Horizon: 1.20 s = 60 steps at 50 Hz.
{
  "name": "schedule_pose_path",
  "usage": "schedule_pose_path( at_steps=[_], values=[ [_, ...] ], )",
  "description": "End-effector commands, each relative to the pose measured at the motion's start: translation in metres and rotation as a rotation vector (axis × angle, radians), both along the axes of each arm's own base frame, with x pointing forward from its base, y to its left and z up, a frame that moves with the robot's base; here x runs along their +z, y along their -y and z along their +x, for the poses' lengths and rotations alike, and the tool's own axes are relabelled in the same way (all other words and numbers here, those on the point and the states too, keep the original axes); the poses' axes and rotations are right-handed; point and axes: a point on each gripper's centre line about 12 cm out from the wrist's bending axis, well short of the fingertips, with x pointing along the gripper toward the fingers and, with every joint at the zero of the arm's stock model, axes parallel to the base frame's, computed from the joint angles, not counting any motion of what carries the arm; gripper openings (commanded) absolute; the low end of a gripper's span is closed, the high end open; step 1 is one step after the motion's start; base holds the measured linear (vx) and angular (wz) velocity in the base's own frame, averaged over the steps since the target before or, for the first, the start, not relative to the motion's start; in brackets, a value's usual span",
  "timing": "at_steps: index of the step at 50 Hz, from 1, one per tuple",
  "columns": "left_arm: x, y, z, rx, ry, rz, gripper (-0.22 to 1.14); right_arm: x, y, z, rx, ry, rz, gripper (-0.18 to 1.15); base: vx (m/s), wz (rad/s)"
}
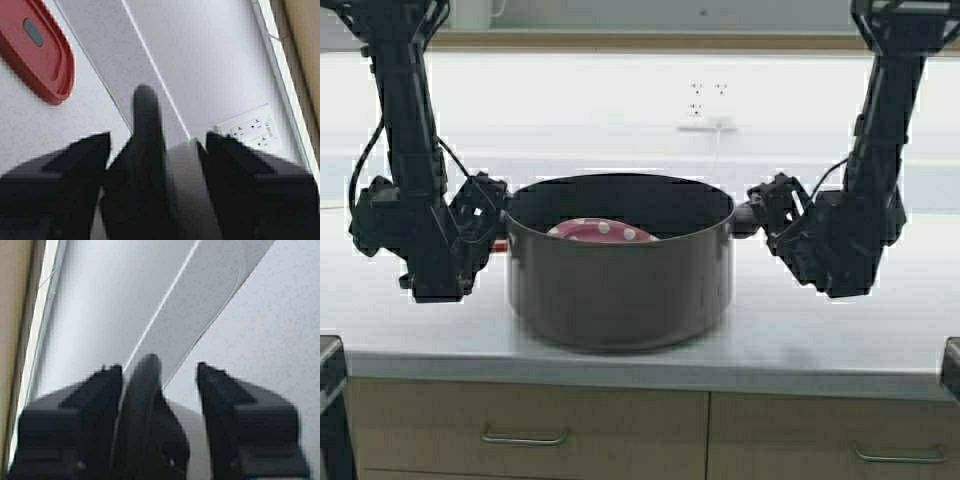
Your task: Open the cabinet, put the pot inside, then close it
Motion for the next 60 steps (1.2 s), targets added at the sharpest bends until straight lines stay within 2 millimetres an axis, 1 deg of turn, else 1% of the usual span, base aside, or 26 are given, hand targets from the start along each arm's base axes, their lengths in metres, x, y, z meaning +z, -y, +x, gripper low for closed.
schedule_pose_path(
  at_steps=[1, 2, 3, 4, 6, 7, 9, 11, 14, 15, 19, 24, 31, 35, 41, 45, 52, 60],
  values=[
    [0.003, -0.003, 0.002, 0.008, -0.02, -0.004, 0.42, 0.005, 0.003, 0.003, -0.011, -0.01, 0.0, 0.08, 0.0, 0.0],
    [0.002, -0.003, 0.001, 0.01, -0.025, -0.003, 0.3, 0.005, 0.003, 0.003, -0.011, -0.011, 0.0, -0.02, 0.0, 0.0],
    [0.001, -0.004, 0.001, 0.011, -0.026, -0.005, 0.18, 0.005, 0.003, 0.003, -0.01, -0.01, 0.006, -0.07, 0.0, 0.0],
    [0.001, -0.004, 0.0, 0.012, -0.029, -0.004, 0.07, 0.005, 0.003, 0.003, -0.011, -0.012, 0.009, -0.09, 0.0, 0.0],
    [0.001, -0.005, -0.001, 0.018, -0.034, -0.004, -0.1, 0.005, 0.003, 0.003, -0.014, -0.012, 0.01, -0.06, 0.0, 0.0],
    [0.0, -0.006, -0.001, 0.024, -0.039, -0.004, -0.14, 0.005, 0.003, 0.003, -0.015, -0.012, 0.012, -0.02, -0.01, 0.0],
    [0.0, -0.007, -0.002, 0.032, -0.042, -0.005, -0.13, 0.007, 0.003, 0.004, -0.015, -0.008, 0.013, 0.06, -0.01, 0.01],
    [-0.001, -0.008, -0.004, 0.04, -0.048, -0.005, -0.04, 0.008, 0.003, 0.004, -0.015, -0.007, 0.013, 0.12, -0.01, 0.0],
    [-0.002, -0.01, -0.007, 0.046, -0.055, -0.001, 0.07, 0.011, 0.003, 0.004, -0.015, -0.002, 0.014, 0.11, 0.0, 0.0],
    [-0.001, -0.011, -0.008, 0.047, -0.057, -0.001, 0.08, 0.013, 0.003, 0.004, -0.016, 0.001, 0.014, 0.1, 0.0, 0.0],
    [0.002, -0.012, -0.012, 0.045, -0.058, 0.004, 0.04, 0.022, 0.002, 0.002, -0.008, 0.017, 0.013, 0.07, 0.0, 0.0],
    [0.012, -0.012, -0.021, 0.038, -0.058, 0.014, 0.01, 0.042, 0.003, -0.003, -0.007, 0.063, 0.02, 0.07, 0.0, 0.0],
    [0.034, -0.009, -0.035, 0.021, -0.033, 0.017, 0.02, 0.07, 0.007, -0.021, -0.006, 0.094, 0.027, 0.07, 0.01, 0.01],
    [0.046, -0.004, -0.044, -0.001, -0.019, 0.016, 0.02, 0.08, 0.009, -0.033, -0.003, 0.087, 0.025, 0.07, 0.02, 0.01],
    [0.066, 0.008, -0.059, -0.043, -0.01, 0.018, 0.02, 0.09, 0.01, -0.051, 0.006, 0.063, 0.027, 0.07, 0.0, 0.0],
    [0.076, 0.012, -0.066, -0.059, -0.001, 0.025, 0.02, 0.095, 0.01, -0.061, 0.013, 0.054, 0.018, 0.07, 0.0, 0.0],
    [0.091, 0.013, -0.067, -0.059, 0.029, 0.041, 0.02, 0.097, 0.011, -0.067, 0.017, 0.04, 0.027, 0.07, -0.01, 0.0],
    [0.106, 0.013, -0.072, -0.066, 0.055, 0.036, 0.02, 0.102, 0.004, -0.077, 0.043, 0.043, 0.033, 0.07, -0.03, 0.0]
  ],
)
